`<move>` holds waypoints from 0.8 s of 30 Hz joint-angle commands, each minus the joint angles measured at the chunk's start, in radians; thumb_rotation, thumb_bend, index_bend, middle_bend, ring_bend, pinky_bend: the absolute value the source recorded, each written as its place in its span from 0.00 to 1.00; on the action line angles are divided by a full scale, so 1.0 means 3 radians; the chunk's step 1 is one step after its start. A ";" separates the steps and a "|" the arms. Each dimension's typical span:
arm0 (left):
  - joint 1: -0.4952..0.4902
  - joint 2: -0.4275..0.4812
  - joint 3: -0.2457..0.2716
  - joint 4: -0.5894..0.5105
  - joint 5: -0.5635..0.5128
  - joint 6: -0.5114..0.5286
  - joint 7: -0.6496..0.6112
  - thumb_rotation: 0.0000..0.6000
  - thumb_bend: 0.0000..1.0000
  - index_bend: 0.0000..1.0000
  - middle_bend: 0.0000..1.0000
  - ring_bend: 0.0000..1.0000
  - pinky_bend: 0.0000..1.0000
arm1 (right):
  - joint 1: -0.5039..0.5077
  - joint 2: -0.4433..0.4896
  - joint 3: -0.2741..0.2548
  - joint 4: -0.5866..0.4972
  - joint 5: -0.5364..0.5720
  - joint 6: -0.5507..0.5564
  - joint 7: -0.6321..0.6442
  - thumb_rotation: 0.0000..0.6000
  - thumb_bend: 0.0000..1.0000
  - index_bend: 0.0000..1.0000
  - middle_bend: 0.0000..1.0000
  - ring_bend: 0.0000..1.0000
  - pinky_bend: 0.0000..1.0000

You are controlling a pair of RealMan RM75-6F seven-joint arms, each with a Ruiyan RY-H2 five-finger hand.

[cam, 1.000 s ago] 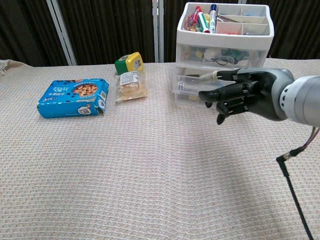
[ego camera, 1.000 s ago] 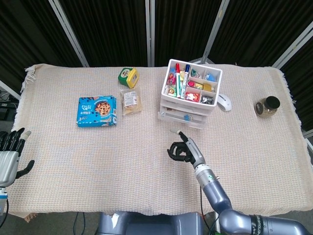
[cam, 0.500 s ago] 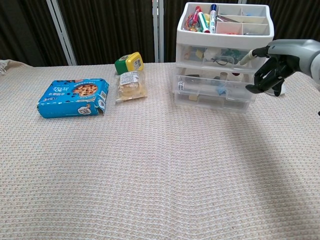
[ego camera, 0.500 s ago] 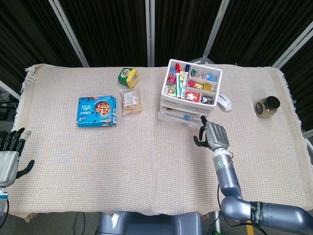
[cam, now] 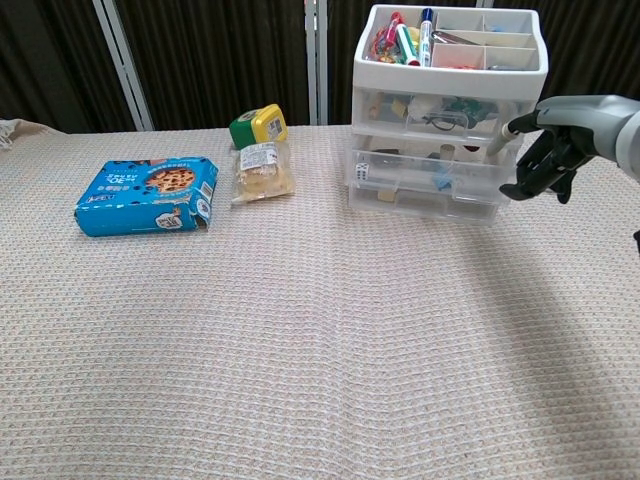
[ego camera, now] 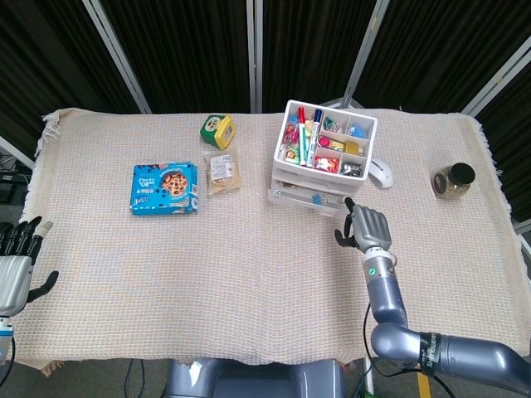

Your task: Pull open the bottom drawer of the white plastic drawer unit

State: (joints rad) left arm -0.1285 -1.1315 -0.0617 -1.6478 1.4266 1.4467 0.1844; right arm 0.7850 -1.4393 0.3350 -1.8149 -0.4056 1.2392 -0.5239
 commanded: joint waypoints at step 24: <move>0.0001 0.0002 0.0000 0.0000 0.0002 0.0001 -0.0003 1.00 0.34 0.07 0.00 0.00 0.00 | -0.0005 -0.0031 -0.0151 -0.0082 -0.0025 -0.0020 -0.0099 1.00 0.34 0.37 0.69 0.76 0.61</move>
State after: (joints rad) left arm -0.1283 -1.1309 -0.0617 -1.6479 1.4270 1.4468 0.1835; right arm 0.7879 -1.4508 0.2949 -1.8319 -0.4051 1.2271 -0.5546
